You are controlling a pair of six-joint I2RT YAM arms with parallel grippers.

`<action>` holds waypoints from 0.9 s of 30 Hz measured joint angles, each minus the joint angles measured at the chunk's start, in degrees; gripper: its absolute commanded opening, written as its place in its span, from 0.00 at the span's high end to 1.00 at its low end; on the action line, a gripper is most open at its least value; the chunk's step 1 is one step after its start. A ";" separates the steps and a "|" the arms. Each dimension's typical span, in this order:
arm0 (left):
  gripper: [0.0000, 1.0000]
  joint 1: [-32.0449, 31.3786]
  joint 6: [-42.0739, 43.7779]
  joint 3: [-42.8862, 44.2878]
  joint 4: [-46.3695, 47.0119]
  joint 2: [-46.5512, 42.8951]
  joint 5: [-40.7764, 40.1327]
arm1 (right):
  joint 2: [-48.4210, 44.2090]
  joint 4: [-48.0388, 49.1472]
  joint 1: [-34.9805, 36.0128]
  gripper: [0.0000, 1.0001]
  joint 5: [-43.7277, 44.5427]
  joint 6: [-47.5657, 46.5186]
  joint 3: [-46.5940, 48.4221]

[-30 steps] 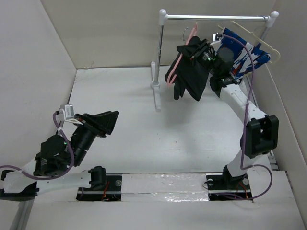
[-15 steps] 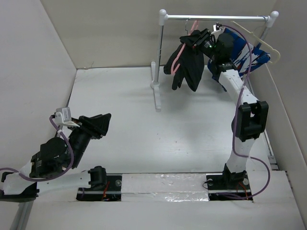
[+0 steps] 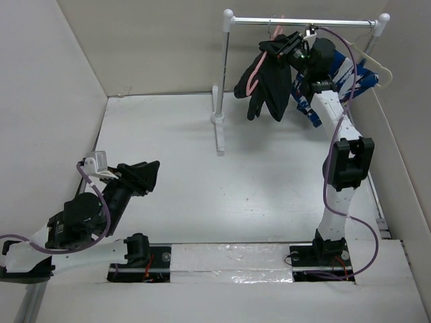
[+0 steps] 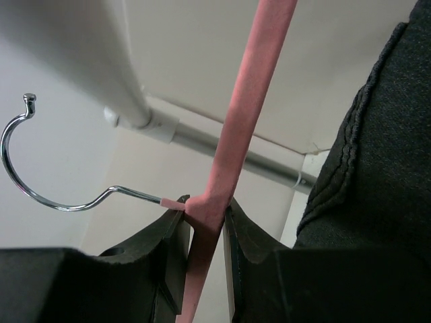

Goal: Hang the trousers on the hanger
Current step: Place the hanger at the clothesline.

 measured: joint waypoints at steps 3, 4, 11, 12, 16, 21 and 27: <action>0.55 0.00 0.44 -0.44 0.22 -1.81 -0.28 | 1.70 -0.04 -0.52 1.00 0.00 -0.20 0.61; 0.55 0.00 0.55 -0.48 0.33 -2.32 -0.50 | 2.12 0.07 -0.66 1.00 -0.02 -0.09 0.61; 0.55 0.00 1.38 -0.59 0.85 -2.34 -1.31 | 2.69 3.96 -1.31 0.93 -0.59 0.52 -2.08; 0.55 0.00 1.46 -0.59 0.83 -2.01 -1.33 | 2.69 5.64 -1.46 0.93 -0.66 0.76 -2.97; 0.55 0.00 1.79 -0.59 0.81 0.13 -1.55 | 2.08 9.03 -1.55 0.76 -0.74 0.74 -4.96; 0.55 0.26 2.12 -0.59 0.81 1.11 -1.53 | 1.18 9.90 -1.60 0.28 -1.18 -1.07 -6.78; 0.53 0.85 2.45 -0.63 0.85 1.11 -1.57 | -6.91 6.45 -1.86 0.00 1.09 -7.52 -14.84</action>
